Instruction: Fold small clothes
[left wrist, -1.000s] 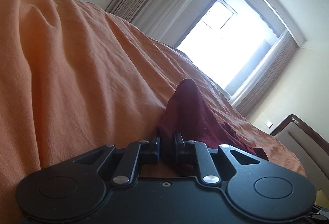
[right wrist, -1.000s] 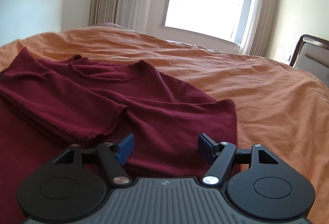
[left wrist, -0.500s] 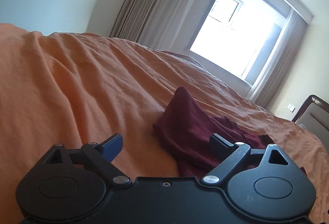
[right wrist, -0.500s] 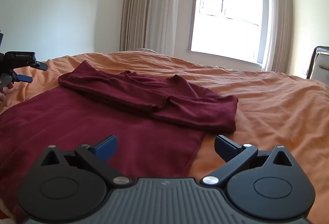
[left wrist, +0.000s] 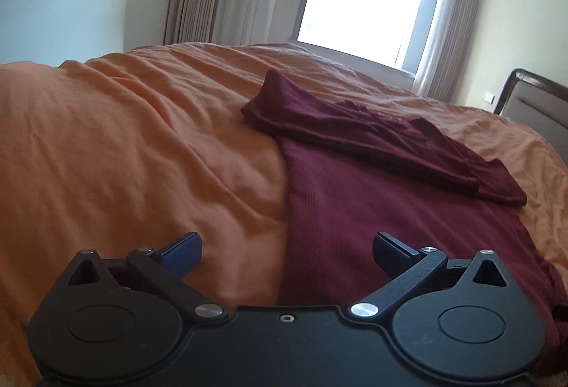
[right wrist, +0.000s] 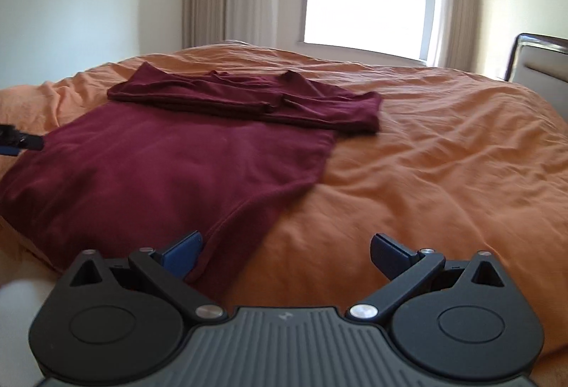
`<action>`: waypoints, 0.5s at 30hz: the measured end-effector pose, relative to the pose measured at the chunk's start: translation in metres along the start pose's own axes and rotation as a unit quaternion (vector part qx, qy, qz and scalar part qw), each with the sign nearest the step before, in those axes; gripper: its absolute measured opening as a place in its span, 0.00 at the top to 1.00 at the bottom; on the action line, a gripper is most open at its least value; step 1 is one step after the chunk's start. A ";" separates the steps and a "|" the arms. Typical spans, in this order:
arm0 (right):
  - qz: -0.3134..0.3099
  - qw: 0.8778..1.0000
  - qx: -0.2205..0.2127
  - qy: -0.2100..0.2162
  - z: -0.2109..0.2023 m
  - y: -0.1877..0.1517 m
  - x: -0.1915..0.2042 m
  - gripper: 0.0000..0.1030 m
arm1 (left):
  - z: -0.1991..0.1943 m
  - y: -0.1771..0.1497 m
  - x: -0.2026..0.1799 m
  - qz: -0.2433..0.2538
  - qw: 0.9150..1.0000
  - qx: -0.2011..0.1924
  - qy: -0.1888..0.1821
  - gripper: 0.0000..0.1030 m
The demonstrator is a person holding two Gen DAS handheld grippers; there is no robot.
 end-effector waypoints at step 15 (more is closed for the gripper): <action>-0.158 0.982 -0.103 0.032 -0.055 -0.035 0.019 0.00 | -0.063 -0.035 0.016 0.065 0.998 0.001 0.005 0.01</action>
Point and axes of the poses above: each gripper's, at about its wrist camera, not at the fingertips, and z roughly the way its jaws point, x to its left, y to its top, the point moved 3 cm from there along z, roughly the way its jaws point, and after that the axes turned 8 degrees about -x, right-handed, at the moved point
